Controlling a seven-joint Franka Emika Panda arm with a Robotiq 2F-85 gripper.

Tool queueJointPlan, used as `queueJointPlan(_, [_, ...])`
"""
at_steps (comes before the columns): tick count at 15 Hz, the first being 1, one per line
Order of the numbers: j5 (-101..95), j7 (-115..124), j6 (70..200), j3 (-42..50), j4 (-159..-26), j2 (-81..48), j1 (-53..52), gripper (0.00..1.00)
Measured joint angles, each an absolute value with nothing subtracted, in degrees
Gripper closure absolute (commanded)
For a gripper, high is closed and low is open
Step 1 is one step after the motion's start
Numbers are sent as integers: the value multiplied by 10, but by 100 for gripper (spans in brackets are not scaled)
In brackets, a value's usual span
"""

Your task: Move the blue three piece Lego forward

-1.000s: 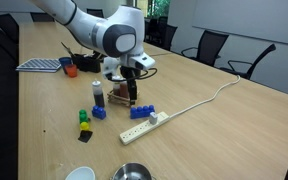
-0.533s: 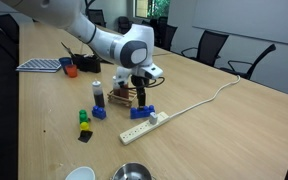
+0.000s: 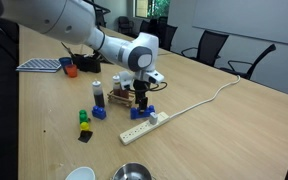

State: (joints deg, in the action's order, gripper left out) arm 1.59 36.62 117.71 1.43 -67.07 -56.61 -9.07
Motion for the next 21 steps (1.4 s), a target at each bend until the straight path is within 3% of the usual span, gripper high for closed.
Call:
queueJointPlan(5, [19,355,1121,14,-598,-616,-89,0])
queueJointPlan(7, [27,352,1106,14,-569,-633,-88,26])
queueJointPlan(16, [66,347,1063,3,-469,-694,-79,90])
queueJointPlan(21, [76,334,1053,-6,-437,-686,-73,90])
